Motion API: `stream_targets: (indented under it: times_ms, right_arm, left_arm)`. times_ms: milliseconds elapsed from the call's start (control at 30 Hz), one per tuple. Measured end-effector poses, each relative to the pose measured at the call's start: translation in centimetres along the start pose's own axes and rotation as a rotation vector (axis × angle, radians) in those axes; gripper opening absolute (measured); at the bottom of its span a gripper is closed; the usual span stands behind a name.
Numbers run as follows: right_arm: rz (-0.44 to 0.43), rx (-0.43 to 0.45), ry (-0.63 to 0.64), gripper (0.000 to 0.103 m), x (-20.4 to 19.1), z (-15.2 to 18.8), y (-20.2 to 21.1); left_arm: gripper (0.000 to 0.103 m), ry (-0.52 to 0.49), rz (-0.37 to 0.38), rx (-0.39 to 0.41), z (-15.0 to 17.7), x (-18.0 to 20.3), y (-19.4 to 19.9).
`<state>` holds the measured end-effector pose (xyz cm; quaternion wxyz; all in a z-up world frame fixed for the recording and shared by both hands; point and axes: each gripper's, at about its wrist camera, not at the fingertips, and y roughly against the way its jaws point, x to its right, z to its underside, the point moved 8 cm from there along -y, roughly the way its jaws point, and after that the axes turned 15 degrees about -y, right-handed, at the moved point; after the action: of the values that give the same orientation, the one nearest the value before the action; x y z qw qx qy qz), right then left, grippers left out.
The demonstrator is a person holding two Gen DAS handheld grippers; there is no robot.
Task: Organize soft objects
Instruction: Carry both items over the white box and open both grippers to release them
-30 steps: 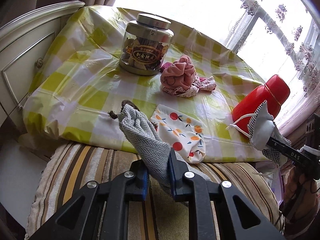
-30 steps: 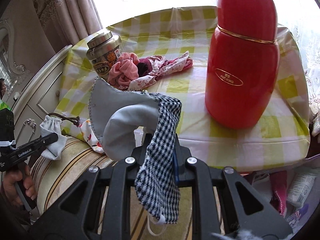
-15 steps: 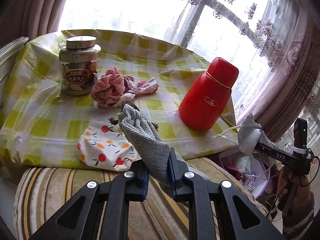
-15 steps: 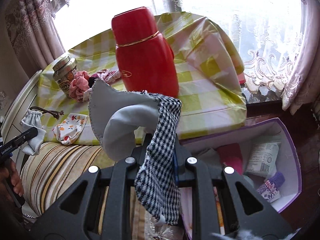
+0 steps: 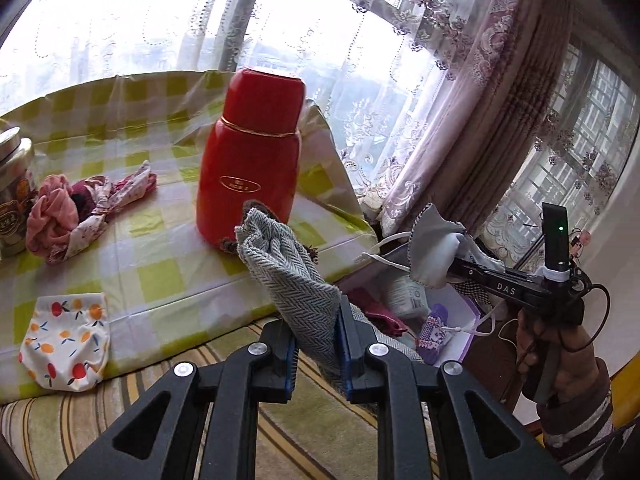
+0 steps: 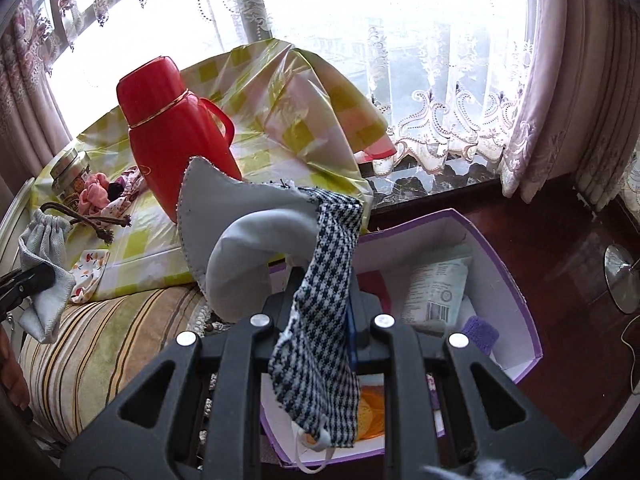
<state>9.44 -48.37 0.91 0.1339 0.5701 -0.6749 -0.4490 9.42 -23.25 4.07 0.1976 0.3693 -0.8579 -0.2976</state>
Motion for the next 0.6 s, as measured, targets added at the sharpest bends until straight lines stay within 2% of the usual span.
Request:
stream_targets:
  times_ms: [467,533,600]
  right_arm:
    - [0.063,0.026,-0.077,0.026,6.3,-0.2,1.0]
    - [0.072,0.025,-0.086,0.029,6.9,-0.1,1.1]
    - [0.086,0.02,-0.088,0.045,7.5,0.1,1.0]
  left_arm:
    - [0.02,-0.103,0.229,-0.082,-1.9,10.2,-6.1]
    - [0.025,-0.113,0.259,-0.112,-1.5,11.3,-7.1]
    - [0.045,-0.121,0.269,-0.157,-0.8,11.9,-8.1]
